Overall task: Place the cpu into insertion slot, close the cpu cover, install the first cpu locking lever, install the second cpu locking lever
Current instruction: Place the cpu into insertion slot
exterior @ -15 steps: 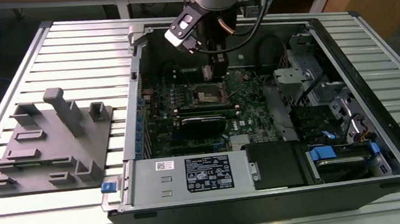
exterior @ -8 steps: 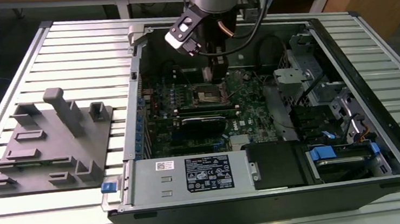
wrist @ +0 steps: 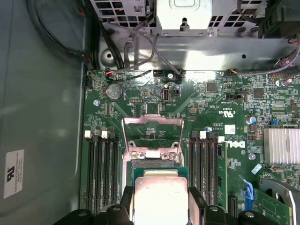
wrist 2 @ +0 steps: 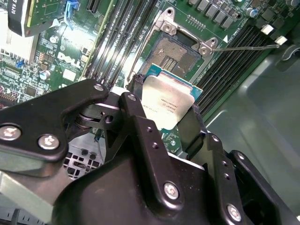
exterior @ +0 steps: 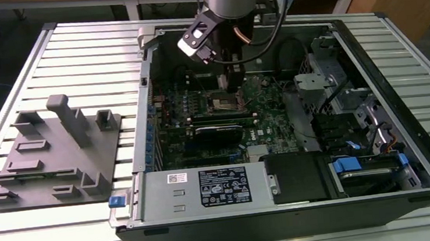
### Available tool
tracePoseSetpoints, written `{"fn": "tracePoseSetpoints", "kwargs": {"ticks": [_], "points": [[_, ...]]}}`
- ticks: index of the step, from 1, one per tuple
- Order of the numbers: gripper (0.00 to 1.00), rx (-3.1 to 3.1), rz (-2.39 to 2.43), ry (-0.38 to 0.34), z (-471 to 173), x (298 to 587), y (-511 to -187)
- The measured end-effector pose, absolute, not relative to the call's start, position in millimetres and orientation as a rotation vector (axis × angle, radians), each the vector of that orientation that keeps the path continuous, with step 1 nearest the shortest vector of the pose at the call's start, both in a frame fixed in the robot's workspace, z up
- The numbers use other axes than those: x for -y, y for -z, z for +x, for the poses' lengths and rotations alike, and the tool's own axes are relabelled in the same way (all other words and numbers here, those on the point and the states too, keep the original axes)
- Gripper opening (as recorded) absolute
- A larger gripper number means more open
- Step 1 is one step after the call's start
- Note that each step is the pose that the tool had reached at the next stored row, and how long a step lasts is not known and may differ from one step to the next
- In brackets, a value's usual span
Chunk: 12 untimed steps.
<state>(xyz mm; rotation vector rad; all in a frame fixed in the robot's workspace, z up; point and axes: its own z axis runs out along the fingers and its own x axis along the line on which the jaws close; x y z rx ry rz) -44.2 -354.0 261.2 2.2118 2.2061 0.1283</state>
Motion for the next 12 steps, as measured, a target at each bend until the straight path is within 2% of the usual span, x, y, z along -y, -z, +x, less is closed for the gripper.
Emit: {"fn": "tracePoseSetpoints", "kwargs": {"ticks": [12], "points": [[0.54, -2.206, 2.212, -0.128, -44.2, 354.1, -250.9]]}}
